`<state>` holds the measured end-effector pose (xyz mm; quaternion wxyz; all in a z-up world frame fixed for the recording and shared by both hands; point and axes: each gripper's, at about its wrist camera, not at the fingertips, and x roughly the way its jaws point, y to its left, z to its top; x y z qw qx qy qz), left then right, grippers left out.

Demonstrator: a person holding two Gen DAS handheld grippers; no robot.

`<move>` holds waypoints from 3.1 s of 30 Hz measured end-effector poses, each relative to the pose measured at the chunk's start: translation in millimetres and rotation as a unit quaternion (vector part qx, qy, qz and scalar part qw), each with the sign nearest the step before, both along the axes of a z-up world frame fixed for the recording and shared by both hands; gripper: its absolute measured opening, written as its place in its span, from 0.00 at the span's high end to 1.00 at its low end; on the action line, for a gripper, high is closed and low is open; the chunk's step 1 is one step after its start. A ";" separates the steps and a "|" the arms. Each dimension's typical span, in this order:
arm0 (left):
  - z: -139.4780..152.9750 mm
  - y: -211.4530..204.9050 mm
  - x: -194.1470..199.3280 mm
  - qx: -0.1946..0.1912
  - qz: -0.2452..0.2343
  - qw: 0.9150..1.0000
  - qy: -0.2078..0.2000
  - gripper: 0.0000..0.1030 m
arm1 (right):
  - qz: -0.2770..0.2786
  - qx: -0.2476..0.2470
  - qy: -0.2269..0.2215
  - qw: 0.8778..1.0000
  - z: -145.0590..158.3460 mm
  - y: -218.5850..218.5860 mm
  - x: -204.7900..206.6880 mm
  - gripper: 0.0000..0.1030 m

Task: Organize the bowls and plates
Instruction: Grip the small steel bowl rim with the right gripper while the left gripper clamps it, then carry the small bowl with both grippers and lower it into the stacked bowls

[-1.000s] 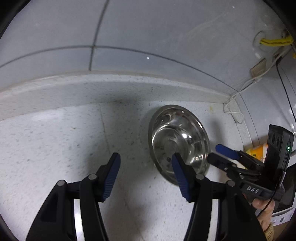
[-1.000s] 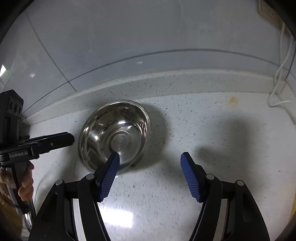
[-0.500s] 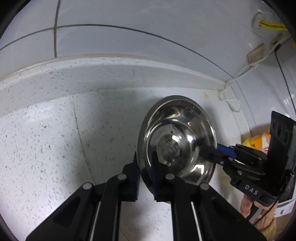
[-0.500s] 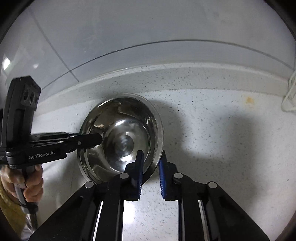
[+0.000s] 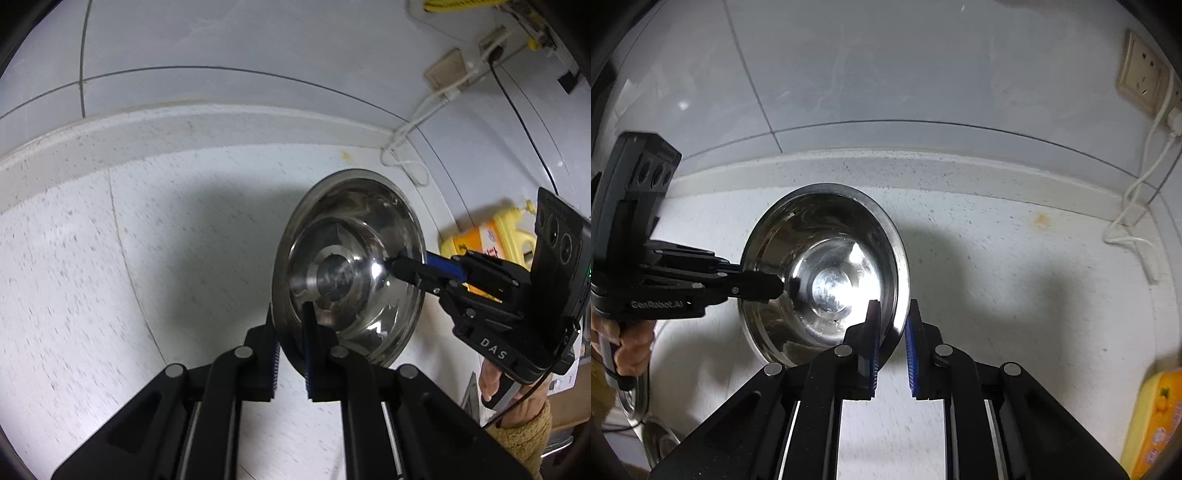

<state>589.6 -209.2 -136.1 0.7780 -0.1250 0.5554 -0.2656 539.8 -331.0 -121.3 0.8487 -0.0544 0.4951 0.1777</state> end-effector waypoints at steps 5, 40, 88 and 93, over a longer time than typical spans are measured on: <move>3.2 -14.5 -24.5 0.002 -0.013 1.000 0.014 0.91 | -0.002 -0.023 0.001 1.000 5.0 -0.4 -13.3 0.89; 55.6 56.2 -249.4 0.000 -0.051 0.999 0.007 0.91 | 0.016 -0.063 0.000 0.998 35.1 42.5 -193.4 0.88; 7.9 160.8 -344.8 0.098 0.064 0.993 -0.017 0.75 | -0.099 0.013 0.026 0.995 -11.1 49.4 -304.0 0.69; -1.1 159.8 -339.4 0.090 0.067 0.994 -0.009 0.75 | -0.104 0.031 0.040 0.993 -22.5 45.9 -301.6 0.69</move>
